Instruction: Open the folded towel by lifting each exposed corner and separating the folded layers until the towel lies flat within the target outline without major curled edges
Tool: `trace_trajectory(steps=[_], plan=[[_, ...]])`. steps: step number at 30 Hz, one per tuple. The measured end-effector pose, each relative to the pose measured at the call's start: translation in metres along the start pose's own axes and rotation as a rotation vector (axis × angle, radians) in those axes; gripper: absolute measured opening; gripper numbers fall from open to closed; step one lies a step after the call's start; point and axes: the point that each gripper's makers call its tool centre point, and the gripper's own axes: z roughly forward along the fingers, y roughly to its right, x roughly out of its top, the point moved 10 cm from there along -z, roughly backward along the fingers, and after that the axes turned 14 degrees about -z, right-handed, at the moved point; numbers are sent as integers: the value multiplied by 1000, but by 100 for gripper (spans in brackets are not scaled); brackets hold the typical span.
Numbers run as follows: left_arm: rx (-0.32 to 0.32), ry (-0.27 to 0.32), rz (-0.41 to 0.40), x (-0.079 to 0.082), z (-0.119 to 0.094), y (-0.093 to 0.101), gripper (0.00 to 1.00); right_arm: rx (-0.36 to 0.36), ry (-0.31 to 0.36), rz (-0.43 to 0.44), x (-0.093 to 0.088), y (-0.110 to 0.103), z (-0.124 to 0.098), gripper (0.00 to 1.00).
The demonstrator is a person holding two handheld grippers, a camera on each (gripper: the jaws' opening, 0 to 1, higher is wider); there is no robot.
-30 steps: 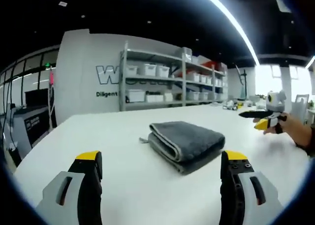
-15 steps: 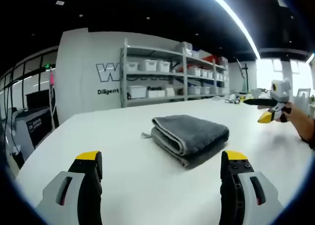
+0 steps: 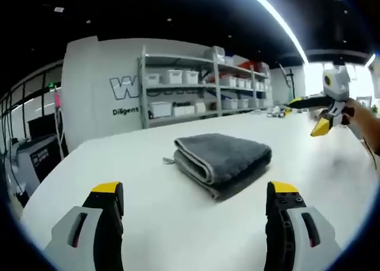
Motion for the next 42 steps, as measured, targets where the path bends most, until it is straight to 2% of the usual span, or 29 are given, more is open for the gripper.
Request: trace_trajectory(steps=[7, 9, 13, 16, 19, 23, 26, 36, 39, 42], plan=[[23, 26, 0, 5, -2, -12, 98, -12, 9, -40, 17, -5, 4, 86], [49, 34, 14, 6, -2, -15, 99, 7, -26, -70, 19, -7, 9, 85], [57, 25, 17, 2, -1, -19, 99, 16, -25, -72, 30, -11, 16, 76], [52, 23, 4, 1, 0, -20, 99, -2, 2, -116, 41, -13, 21, 76], [49, 19, 5, 0, 0, -19, 99, 13, 9, -152, 52, -16, 26, 77], [40, 21, 9, 1, 0, -16, 99, 26, -5, -234, 63, -18, 34, 79], [34, 21, 12, 1, 0, -15, 99, 28, -14, -269, 67, -19, 38, 79], [38, 15, 16, -1, 1, -15, 99, 31, -24, -293, 68, -22, 43, 77], [37, 15, 23, -2, 2, -14, 99, 18, 4, -269, 73, -25, 45, 77], [38, 11, 28, -3, 2, -14, 99, -8, 11, -307, 76, -27, 50, 75]])
